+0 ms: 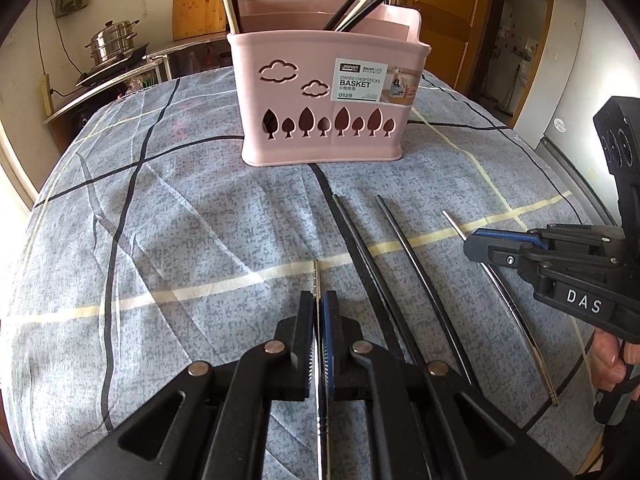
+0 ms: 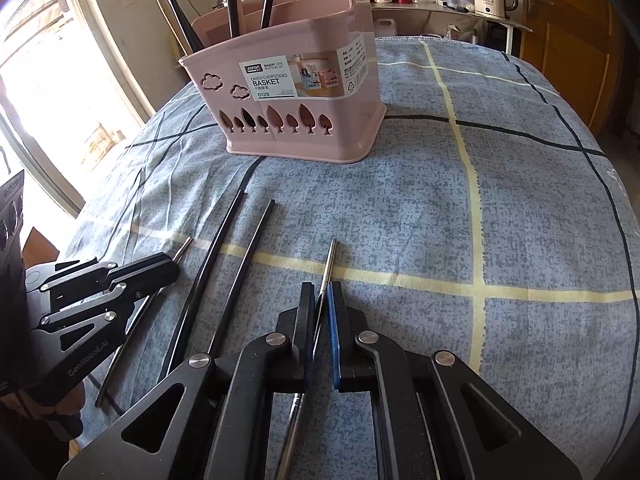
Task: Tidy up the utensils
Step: 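Close the left tool on a metal chopstick while the right tool grasps another, then lift both metal chopsticks and carry them over the pink basket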
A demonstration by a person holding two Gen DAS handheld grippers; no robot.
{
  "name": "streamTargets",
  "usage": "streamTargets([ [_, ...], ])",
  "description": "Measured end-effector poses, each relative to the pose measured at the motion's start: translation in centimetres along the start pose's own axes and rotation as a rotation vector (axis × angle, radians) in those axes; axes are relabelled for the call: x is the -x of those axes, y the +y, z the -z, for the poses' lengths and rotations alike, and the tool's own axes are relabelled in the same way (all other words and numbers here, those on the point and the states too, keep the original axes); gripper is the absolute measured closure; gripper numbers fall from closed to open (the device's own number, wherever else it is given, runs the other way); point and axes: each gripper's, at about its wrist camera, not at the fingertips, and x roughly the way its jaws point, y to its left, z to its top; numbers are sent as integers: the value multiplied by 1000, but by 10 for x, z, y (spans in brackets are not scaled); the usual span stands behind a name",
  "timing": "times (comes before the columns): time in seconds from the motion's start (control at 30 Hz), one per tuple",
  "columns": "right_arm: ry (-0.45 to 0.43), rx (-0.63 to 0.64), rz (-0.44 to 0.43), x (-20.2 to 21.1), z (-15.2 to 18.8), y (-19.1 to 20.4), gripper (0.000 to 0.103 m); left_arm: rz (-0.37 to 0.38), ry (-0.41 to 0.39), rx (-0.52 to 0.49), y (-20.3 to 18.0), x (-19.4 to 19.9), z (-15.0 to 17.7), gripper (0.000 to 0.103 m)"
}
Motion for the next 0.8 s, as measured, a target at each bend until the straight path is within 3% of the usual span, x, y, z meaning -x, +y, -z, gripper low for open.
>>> streamTargets([
  [0.3,-56,5,-47,17,-1,4,98,35,-61,-4,-1,26,-17,98],
  [0.8,-270,45,-95,94,-22,16,98,87,-261,-21,5,108,-50,98],
])
